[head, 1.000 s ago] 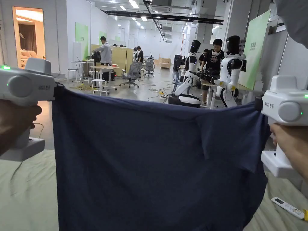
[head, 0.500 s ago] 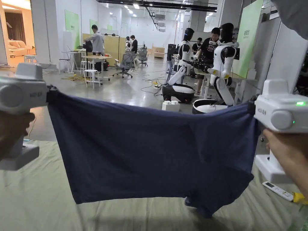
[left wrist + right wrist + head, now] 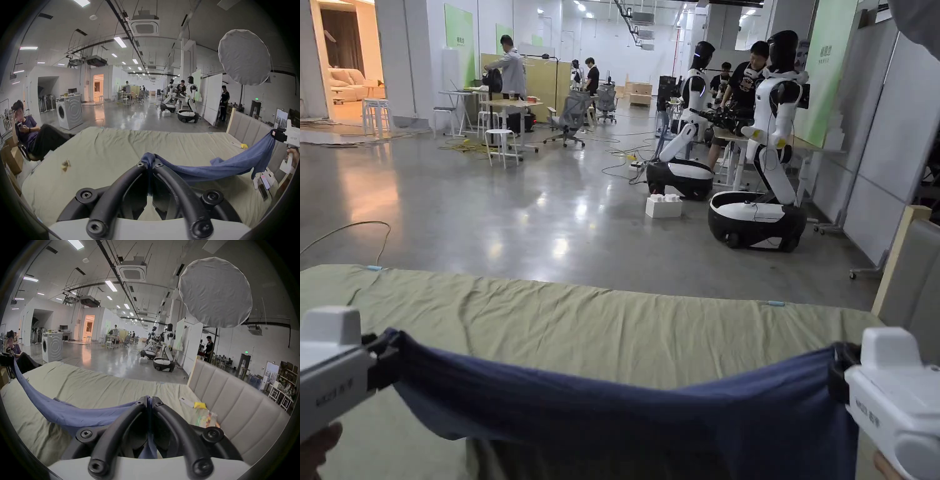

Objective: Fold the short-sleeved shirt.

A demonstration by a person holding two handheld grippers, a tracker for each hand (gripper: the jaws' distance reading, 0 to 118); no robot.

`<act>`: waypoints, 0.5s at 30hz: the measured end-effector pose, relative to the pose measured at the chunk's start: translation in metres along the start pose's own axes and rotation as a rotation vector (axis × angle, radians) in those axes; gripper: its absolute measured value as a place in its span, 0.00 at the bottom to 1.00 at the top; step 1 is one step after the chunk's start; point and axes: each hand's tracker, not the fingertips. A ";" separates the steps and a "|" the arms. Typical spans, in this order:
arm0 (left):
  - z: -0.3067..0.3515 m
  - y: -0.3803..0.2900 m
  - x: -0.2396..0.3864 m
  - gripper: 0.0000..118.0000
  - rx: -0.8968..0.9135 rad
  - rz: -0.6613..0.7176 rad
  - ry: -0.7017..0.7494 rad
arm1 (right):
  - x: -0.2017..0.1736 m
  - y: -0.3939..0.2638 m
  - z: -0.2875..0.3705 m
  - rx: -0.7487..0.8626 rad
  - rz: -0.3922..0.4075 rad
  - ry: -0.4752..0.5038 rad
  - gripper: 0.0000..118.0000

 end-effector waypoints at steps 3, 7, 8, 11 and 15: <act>0.026 -0.031 -0.007 0.04 -0.034 0.032 0.000 | -0.003 -0.029 0.031 -0.074 -0.027 0.029 0.04; 0.056 -0.073 -0.010 0.04 -0.116 0.057 -0.002 | -0.012 -0.061 0.072 -0.106 0.007 0.050 0.04; 0.062 -0.083 -0.010 0.04 -0.127 0.058 0.005 | -0.012 -0.070 0.079 -0.138 -0.022 0.060 0.04; 0.079 -0.113 -0.007 0.04 -0.216 0.081 0.008 | -0.019 -0.096 0.101 -0.200 -0.014 0.060 0.04; 0.089 -0.148 0.003 0.04 -0.312 0.053 0.014 | -0.026 -0.132 0.115 -0.322 -0.031 0.078 0.04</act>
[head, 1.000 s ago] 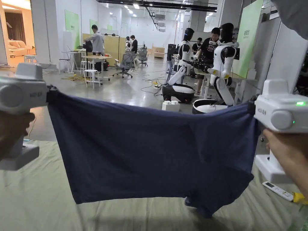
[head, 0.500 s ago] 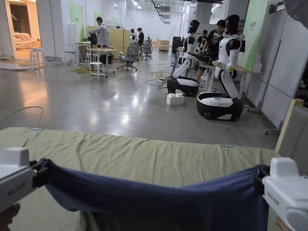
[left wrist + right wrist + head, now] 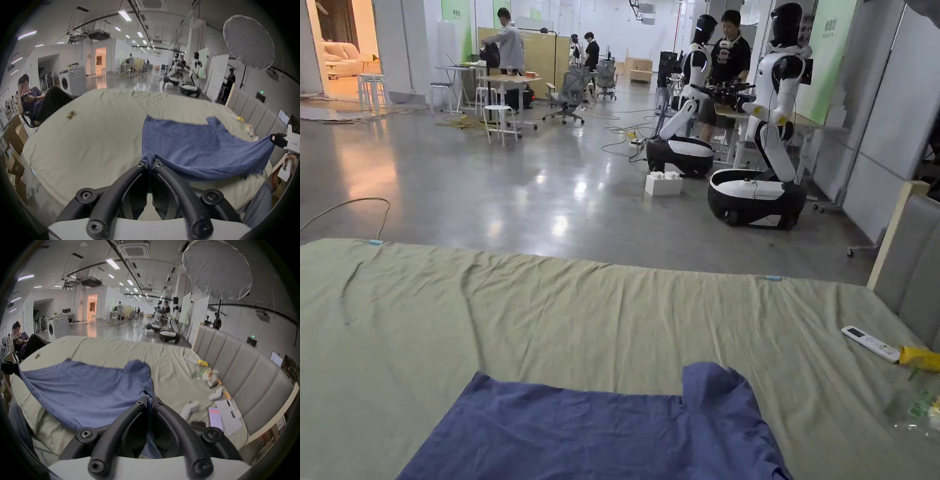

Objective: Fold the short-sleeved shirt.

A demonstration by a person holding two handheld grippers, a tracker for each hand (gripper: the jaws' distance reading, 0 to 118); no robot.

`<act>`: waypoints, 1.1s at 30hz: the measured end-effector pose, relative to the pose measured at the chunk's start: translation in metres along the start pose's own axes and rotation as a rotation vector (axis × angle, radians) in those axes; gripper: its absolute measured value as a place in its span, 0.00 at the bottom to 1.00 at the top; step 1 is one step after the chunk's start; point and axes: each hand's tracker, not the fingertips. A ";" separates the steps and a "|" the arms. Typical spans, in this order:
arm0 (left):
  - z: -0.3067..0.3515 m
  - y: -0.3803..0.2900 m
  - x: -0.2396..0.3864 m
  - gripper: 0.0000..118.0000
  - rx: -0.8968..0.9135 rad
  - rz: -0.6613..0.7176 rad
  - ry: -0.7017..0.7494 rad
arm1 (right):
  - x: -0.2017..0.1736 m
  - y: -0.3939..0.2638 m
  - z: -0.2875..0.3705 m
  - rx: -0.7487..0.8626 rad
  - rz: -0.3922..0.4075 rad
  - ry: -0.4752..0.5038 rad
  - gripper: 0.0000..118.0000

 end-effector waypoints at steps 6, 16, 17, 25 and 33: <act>-0.034 -0.041 -0.003 0.04 -0.157 0.004 0.026 | -0.007 -0.045 -0.017 -0.145 0.000 -0.028 0.04; -0.076 -0.064 0.016 0.05 -0.342 -0.039 0.057 | -0.023 -0.094 -0.055 -0.350 0.012 -0.027 0.05; -0.077 -0.065 0.015 0.06 -0.345 -0.035 0.059 | -0.025 -0.095 -0.056 -0.358 0.015 -0.026 0.07; -0.059 -0.045 0.021 0.57 -0.139 -0.011 0.018 | -0.034 -0.063 -0.041 -0.149 -0.041 -0.054 0.67; -0.034 0.012 0.055 0.56 0.188 0.018 0.013 | -0.061 0.012 -0.027 0.196 -0.104 -0.021 0.62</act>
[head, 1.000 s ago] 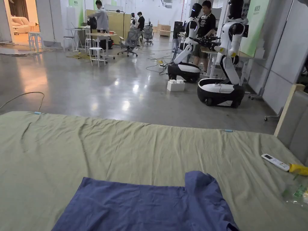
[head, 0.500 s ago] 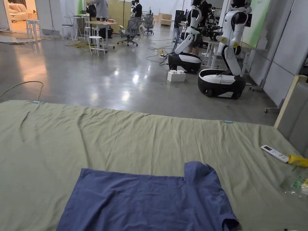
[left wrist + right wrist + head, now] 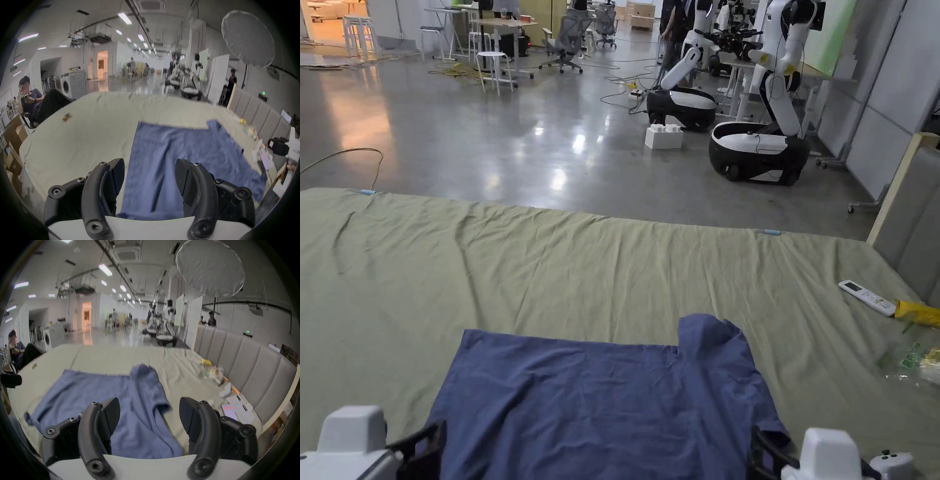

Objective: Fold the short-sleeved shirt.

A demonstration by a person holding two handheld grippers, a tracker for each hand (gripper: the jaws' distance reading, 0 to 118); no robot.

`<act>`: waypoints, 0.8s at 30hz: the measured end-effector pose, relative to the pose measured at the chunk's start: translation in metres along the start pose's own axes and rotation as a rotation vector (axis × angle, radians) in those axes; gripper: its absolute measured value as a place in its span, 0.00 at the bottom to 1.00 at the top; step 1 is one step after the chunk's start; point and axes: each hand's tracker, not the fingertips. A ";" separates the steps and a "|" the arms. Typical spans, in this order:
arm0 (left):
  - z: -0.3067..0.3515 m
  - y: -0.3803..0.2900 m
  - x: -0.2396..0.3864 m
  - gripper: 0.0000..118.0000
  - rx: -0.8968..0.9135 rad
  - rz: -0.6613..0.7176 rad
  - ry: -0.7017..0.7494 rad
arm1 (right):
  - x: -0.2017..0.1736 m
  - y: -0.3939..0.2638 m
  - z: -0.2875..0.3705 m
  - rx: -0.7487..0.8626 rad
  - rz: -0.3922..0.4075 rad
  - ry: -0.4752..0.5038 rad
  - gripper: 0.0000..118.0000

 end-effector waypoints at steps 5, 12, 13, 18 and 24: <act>0.012 0.020 0.031 0.26 0.180 -0.068 0.004 | -0.031 0.022 0.002 0.176 0.046 0.004 0.14; 0.031 0.021 0.047 0.03 0.242 -0.077 -0.025 | -0.050 0.036 0.016 0.339 0.071 0.036 0.00; 0.032 0.019 0.049 0.02 0.239 -0.084 -0.033 | -0.053 0.033 0.012 0.295 0.031 0.057 0.00; 0.018 0.015 0.041 0.02 0.195 -0.095 -0.028 | -0.057 0.033 -0.002 0.275 0.032 0.053 0.00; -0.053 0.027 0.010 0.02 0.064 -0.044 -0.010 | -0.052 0.025 -0.025 0.221 0.044 0.058 0.00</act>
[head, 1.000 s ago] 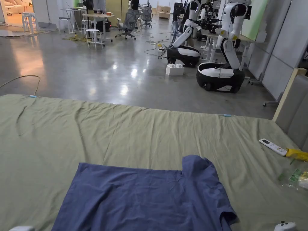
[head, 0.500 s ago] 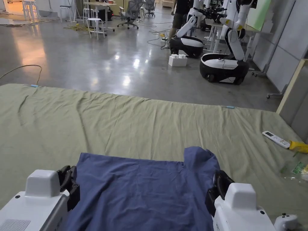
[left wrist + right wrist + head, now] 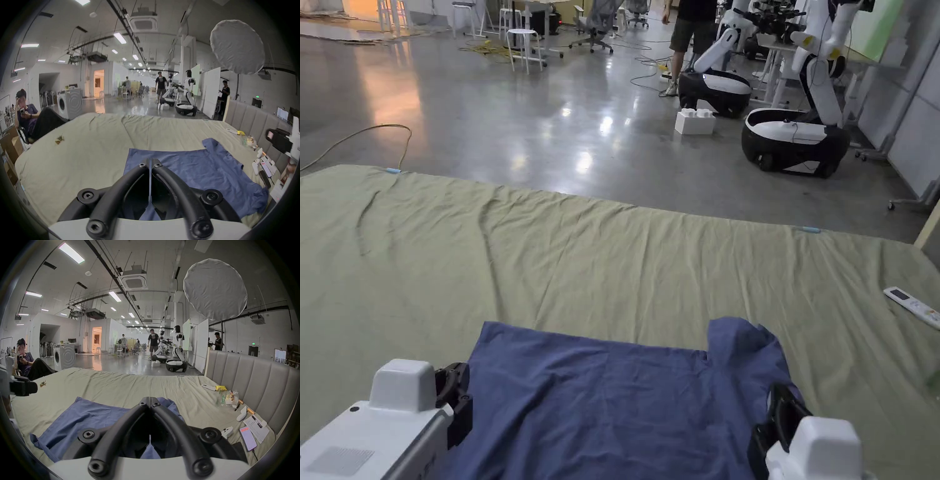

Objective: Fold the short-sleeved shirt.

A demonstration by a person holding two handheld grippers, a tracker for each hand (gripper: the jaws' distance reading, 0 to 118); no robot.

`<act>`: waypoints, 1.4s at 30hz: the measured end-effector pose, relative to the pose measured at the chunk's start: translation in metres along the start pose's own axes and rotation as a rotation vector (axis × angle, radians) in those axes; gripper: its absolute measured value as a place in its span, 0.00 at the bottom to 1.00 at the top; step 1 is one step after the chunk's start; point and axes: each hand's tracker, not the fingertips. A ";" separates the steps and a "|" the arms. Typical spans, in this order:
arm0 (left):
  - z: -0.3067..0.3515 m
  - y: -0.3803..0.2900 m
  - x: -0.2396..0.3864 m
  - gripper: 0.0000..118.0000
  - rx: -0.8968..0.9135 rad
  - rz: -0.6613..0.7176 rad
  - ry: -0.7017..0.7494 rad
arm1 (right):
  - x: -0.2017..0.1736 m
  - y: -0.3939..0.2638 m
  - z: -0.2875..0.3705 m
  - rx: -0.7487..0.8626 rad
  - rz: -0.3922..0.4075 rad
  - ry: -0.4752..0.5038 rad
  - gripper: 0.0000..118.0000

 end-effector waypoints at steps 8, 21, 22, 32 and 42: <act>-0.161 0.018 -0.047 0.02 -0.273 0.068 0.011 | 0.019 -0.031 -0.034 -0.122 -0.009 -0.003 0.00; -0.344 0.023 -0.051 0.61 -0.577 0.012 -0.024 | 0.038 -0.078 -0.070 -0.276 0.033 -0.005 0.00; -0.347 0.018 -0.052 0.61 -0.597 -0.006 0.000 | 0.038 -0.080 -0.071 -0.284 0.035 -0.005 0.00; -0.357 -0.011 -0.028 0.41 -0.573 -0.181 0.069 | 0.051 -0.098 -0.086 -0.368 -0.017 -0.029 0.01; -0.329 0.009 -0.015 0.04 -0.585 -0.173 0.028 | 0.114 -0.084 -0.222 -0.587 -0.128 -0.073 0.57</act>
